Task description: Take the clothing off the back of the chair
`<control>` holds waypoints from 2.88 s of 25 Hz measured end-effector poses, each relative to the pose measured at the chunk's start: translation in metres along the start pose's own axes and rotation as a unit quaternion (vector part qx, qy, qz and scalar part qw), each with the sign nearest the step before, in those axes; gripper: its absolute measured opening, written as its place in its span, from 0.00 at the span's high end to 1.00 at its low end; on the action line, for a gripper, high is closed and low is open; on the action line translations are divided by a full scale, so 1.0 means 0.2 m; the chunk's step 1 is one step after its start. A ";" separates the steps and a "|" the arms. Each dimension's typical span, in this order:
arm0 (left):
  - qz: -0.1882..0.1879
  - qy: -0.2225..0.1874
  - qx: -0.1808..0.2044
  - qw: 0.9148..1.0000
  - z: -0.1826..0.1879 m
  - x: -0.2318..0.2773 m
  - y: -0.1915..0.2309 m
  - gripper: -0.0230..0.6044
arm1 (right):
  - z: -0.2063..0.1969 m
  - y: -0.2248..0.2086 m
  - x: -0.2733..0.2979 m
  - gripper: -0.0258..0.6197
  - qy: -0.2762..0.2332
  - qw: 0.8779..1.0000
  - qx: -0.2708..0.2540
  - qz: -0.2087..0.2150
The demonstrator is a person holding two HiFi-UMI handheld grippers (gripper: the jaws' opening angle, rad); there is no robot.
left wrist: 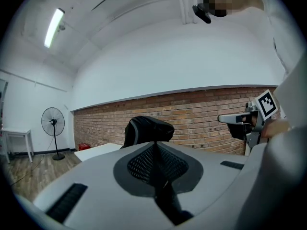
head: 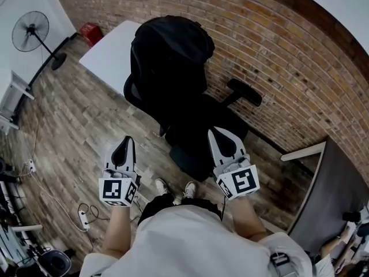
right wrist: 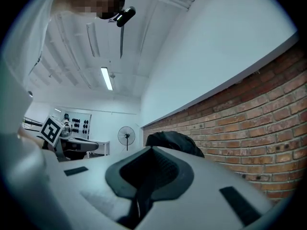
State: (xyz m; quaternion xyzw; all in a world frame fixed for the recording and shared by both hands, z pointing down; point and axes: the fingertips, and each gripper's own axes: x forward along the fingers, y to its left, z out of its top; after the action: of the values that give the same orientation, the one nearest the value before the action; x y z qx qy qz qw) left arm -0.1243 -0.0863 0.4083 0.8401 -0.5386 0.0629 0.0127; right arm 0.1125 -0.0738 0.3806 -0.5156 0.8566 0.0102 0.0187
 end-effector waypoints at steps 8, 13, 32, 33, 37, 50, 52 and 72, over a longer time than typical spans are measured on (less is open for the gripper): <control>-0.027 -0.004 -0.014 1.000 -0.02 0.19 0.04 0.91 | -0.06 -0.03 0.08 0.93 0.021 1.000 0.000 -0.008; -0.055 -0.030 -0.003 0.998 0.08 0.37 0.09 0.91 | -0.01 -0.09 0.15 0.93 0.024 0.999 -0.014 -0.036; -0.096 -0.062 0.086 0.990 0.47 0.85 0.17 0.79 | 0.00 -0.15 0.44 0.93 0.031 0.999 -0.008 -0.040; -0.101 -0.062 0.096 0.988 0.49 0.89 0.17 0.78 | 0.00 -0.15 0.44 0.93 0.032 0.999 -0.007 -0.042; -0.128 -0.052 0.142 0.980 0.60 1.04 0.14 0.64 | 0.01 -0.18 0.44 0.93 0.031 0.998 -0.007 -0.050; -0.182 0.045 0.315 0.931 0.61 1.50 0.04 0.37 | 0.01 -0.28 0.38 0.93 0.022 0.997 0.003 -0.080; -0.199 0.069 0.338 0.917 0.56 1.56 0.02 0.31 | 0.01 -0.30 0.37 0.93 0.021 0.996 0.004 -0.086; -0.288 0.257 0.719 0.578 0.18 2.33 -0.14 0.04 | -0.10 -0.49 0.17 0.93 0.036 0.978 0.037 -0.203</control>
State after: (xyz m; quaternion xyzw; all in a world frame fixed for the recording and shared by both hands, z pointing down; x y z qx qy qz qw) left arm 0.0961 -0.4983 0.4299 0.6338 -0.0211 0.6358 -0.4400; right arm 0.1825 -0.1505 0.3992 -0.6777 0.7340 -0.0440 0.0082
